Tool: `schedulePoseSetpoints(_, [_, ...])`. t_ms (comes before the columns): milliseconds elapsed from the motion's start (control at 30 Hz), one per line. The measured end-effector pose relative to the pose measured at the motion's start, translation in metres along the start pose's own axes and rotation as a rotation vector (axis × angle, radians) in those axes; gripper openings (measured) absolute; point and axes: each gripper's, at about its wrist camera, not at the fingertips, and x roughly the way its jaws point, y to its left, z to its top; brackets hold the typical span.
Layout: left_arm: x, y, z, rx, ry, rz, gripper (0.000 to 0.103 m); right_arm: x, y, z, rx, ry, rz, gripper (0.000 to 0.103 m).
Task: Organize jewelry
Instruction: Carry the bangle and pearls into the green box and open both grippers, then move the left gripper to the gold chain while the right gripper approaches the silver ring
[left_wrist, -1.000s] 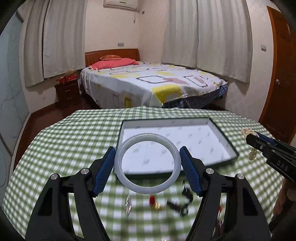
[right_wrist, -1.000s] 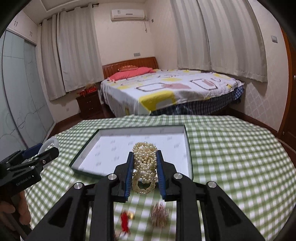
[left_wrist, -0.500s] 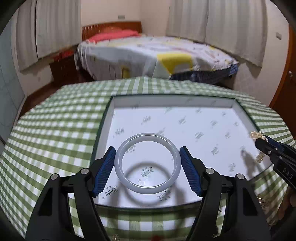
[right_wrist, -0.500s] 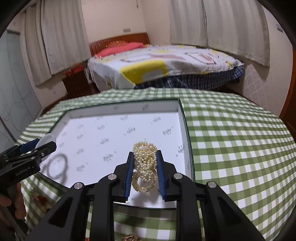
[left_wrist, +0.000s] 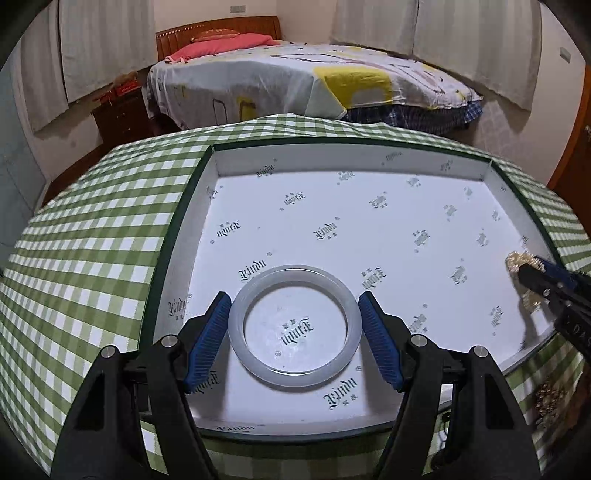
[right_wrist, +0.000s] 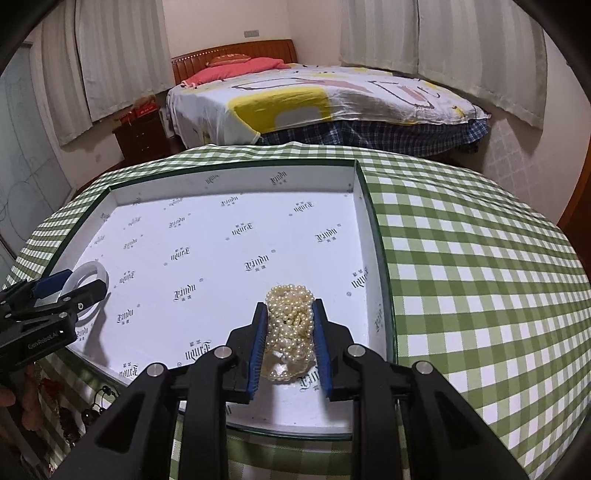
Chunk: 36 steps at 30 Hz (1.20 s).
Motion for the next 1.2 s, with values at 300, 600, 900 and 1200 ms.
schedulePoseSetpoints(300, [0.000, 0.002, 0.000, -0.005, 0.002, -0.001, 0.070, -0.003, 0.006, -0.001, -0.020, -0.016, 0.028, 0.049])
schedulePoseSetpoints(600, [0.000, -0.001, 0.001, 0.000, -0.006, -0.004, 0.077, -0.016, 0.008, 0.001, -0.019, -0.055, 0.035, 0.049])
schedulePoseSetpoints(900, [-0.028, -0.001, 0.004, 0.017, -0.081, 0.007, 0.081, -0.037, 0.008, 0.001, -0.007, -0.090, 0.030, 0.049])
schedulePoseSetpoints(1200, [-0.112, 0.003, -0.024, -0.020, -0.260, -0.011, 0.084, -0.098, 0.010, -0.022, 0.011, -0.177, 0.017, 0.050])
